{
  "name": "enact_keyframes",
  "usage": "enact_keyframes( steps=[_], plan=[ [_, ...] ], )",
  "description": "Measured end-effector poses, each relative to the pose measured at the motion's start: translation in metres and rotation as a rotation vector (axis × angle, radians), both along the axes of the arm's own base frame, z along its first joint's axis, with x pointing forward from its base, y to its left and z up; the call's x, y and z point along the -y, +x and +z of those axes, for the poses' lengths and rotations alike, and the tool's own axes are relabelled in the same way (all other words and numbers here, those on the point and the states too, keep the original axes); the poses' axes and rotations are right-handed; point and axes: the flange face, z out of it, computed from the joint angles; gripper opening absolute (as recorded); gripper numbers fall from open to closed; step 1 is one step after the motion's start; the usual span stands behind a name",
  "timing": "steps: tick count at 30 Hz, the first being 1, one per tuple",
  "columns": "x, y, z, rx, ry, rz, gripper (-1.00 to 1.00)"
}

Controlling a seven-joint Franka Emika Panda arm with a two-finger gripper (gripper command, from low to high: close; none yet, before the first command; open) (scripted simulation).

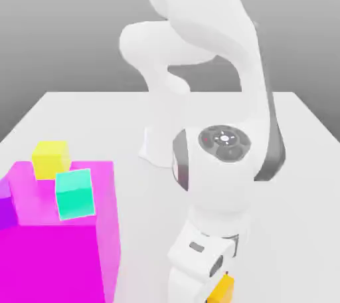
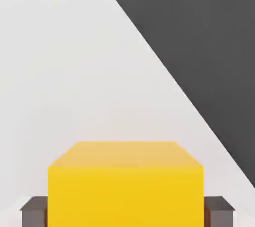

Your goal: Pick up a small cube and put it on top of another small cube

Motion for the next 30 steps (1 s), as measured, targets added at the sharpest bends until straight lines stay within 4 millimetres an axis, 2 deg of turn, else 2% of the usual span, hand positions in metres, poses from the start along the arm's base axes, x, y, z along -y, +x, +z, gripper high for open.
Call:
enact_keyframes(
  steps=[2, 3, 8, 13, 15, 18, 23, 26, 27, 30],
  plan=[
    [0.0, 0.0, -0.004, 0.0, 0.0, 0.0, -1.0],
    [0.0, 0.0, 0.0, 0.0, 0.0, 0.0, -1.0],
    [0.0, 0.002, 0.055, -0.004, 0.0, -0.002, -1.0],
    [0.029, 0.044, 0.084, -0.057, -0.023, -0.113, -1.0],
    [0.045, 0.061, 0.102, -0.077, -0.032, -0.171, -1.0],
    [0.078, 0.076, 0.142, -0.094, -0.036, -0.283, -1.0],
    [0.139, 0.081, 0.22, -0.119, -0.026, -0.482, -1.0],
    [0.183, 0.067, 0.267, -0.13, -0.007, -0.615, -1.0],
    [0.198, 0.057, 0.278, -0.127, 0.0, -0.657, -1.0],
    [0.226, 0.025, 0.297, -0.108, 0.012, -0.746, -1.0]
  ],
)
